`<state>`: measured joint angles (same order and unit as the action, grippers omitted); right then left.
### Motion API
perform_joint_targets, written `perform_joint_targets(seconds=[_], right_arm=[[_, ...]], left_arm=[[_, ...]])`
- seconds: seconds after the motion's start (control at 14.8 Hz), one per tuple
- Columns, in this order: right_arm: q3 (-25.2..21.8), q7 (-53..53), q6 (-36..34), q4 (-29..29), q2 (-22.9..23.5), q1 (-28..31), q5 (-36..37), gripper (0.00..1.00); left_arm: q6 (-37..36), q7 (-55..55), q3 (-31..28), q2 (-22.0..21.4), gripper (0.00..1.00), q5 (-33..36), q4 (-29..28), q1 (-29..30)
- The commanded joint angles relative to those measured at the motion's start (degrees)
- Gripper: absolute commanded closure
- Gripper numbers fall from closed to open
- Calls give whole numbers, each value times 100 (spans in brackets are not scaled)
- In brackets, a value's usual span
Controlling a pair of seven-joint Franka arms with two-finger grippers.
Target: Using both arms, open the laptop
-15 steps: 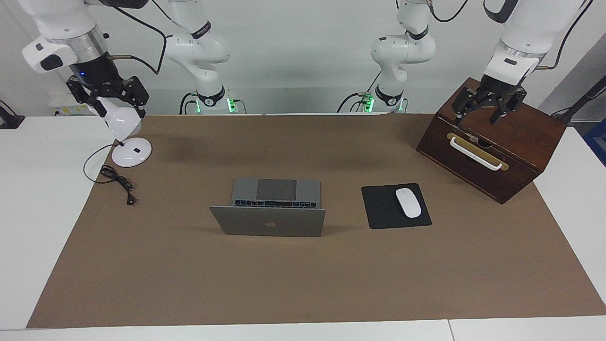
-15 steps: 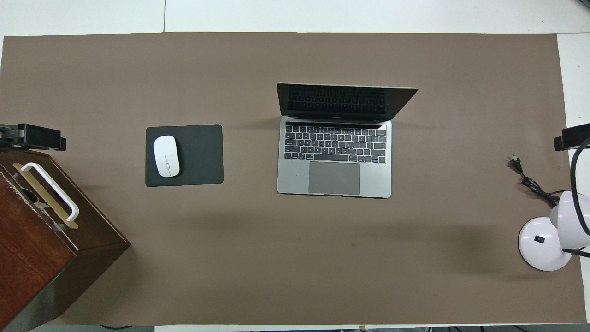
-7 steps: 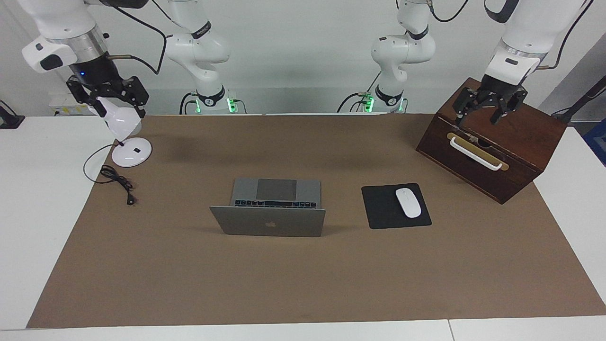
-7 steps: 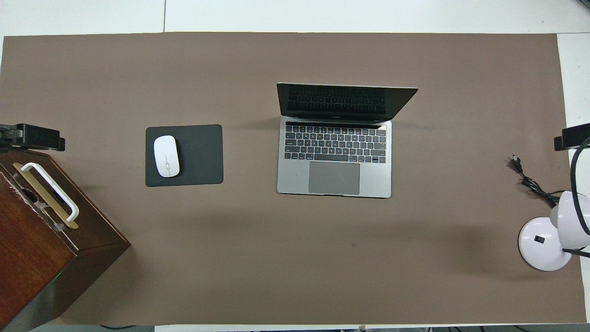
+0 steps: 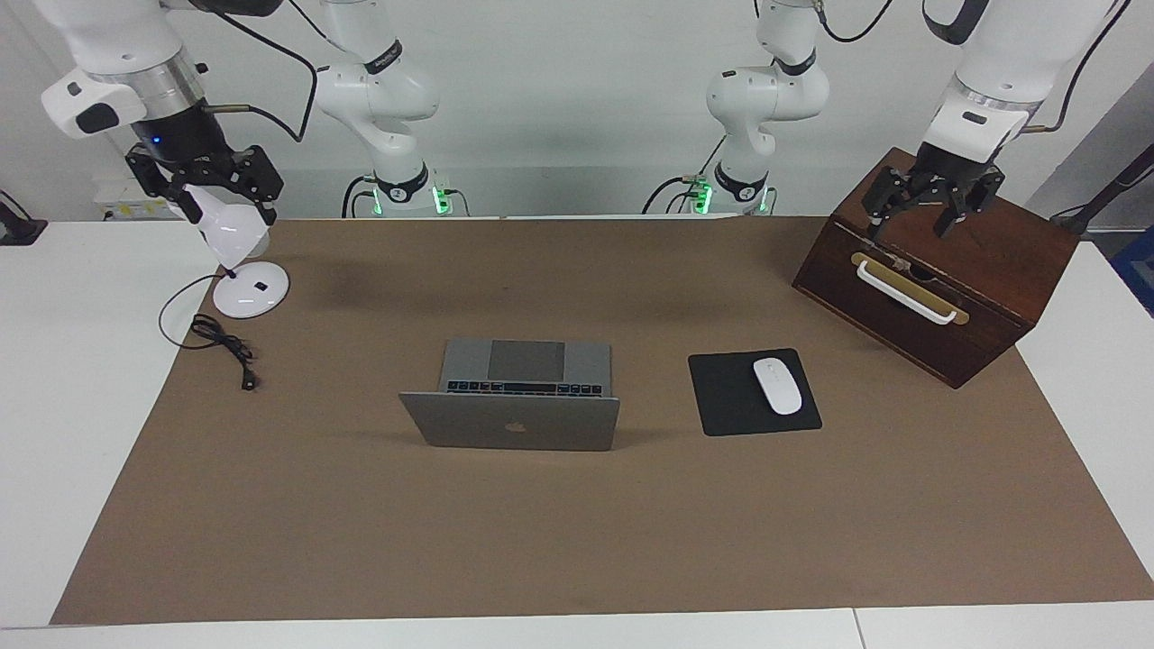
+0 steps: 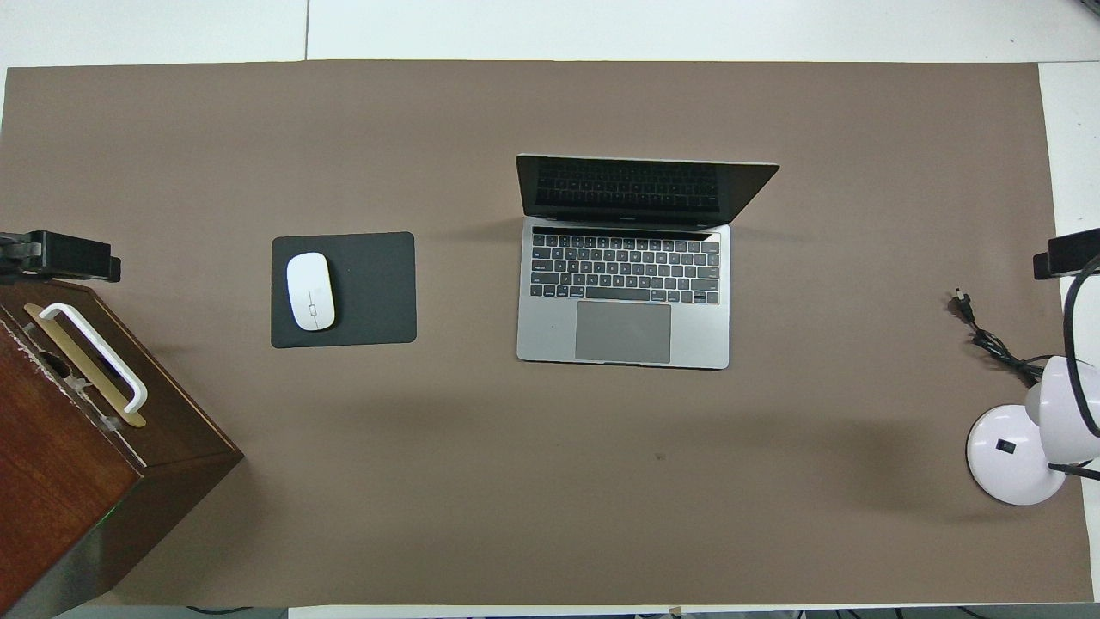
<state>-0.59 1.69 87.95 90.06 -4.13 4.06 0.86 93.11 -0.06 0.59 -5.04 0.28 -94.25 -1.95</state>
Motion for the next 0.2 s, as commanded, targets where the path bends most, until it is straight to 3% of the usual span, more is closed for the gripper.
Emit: perform_joint_targets(seconds=[0.0,0.14], right_arm=[[15,-55,99,-41,35,16,37,0],[15,-55,90,-50,27,16,37,0]], left_arm=[[58,49,-15,-111,0,-19,-146,28],[58,49,-15,-111,0,-19,-146,28]])
